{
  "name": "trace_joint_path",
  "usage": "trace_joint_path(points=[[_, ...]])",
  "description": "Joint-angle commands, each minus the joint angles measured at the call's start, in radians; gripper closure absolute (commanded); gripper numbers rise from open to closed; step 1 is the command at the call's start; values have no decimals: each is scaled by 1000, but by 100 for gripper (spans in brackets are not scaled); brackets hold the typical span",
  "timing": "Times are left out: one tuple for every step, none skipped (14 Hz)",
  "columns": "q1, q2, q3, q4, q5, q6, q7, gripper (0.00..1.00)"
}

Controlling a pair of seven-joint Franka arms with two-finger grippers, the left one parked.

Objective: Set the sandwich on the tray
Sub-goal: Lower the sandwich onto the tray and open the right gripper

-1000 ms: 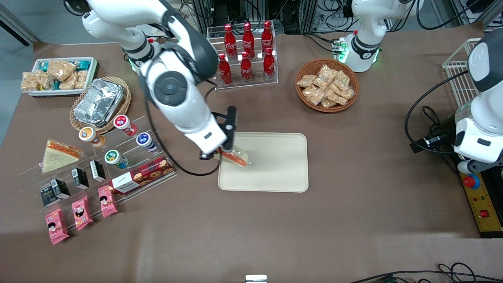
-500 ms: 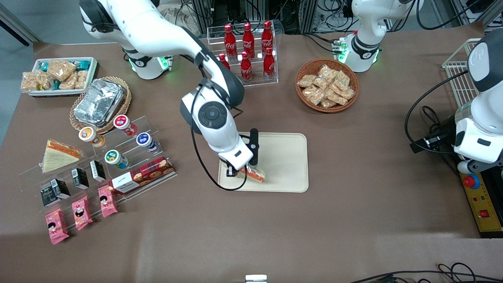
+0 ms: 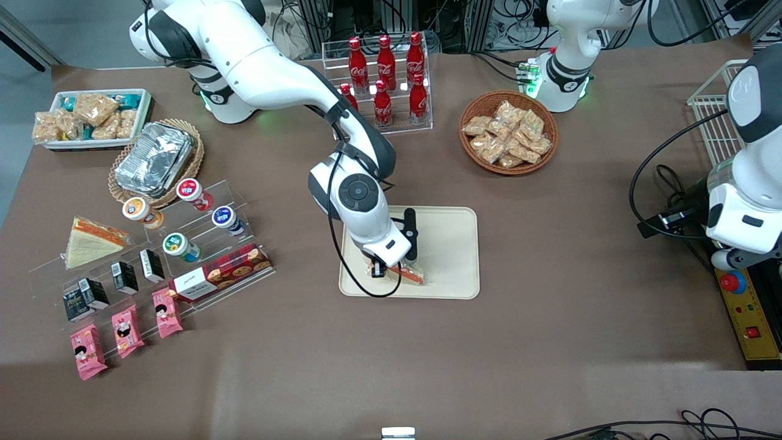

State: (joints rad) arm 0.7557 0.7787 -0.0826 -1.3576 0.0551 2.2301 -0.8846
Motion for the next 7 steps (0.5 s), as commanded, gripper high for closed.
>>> trace_joint_path(points=[[7, 40, -8, 18, -6, 52, 22, 65], [5, 48, -8, 18, -6, 62, 22, 64], [5, 50, -8, 18, -6, 68, 21, 64], [5, 53, -8, 18, -6, 68, 21, 63], [5, 54, -8, 18, -4, 68, 24, 52], [5, 54, -8, 17, -4, 68, 38, 40], [5, 54, -8, 17, -4, 68, 53, 12]])
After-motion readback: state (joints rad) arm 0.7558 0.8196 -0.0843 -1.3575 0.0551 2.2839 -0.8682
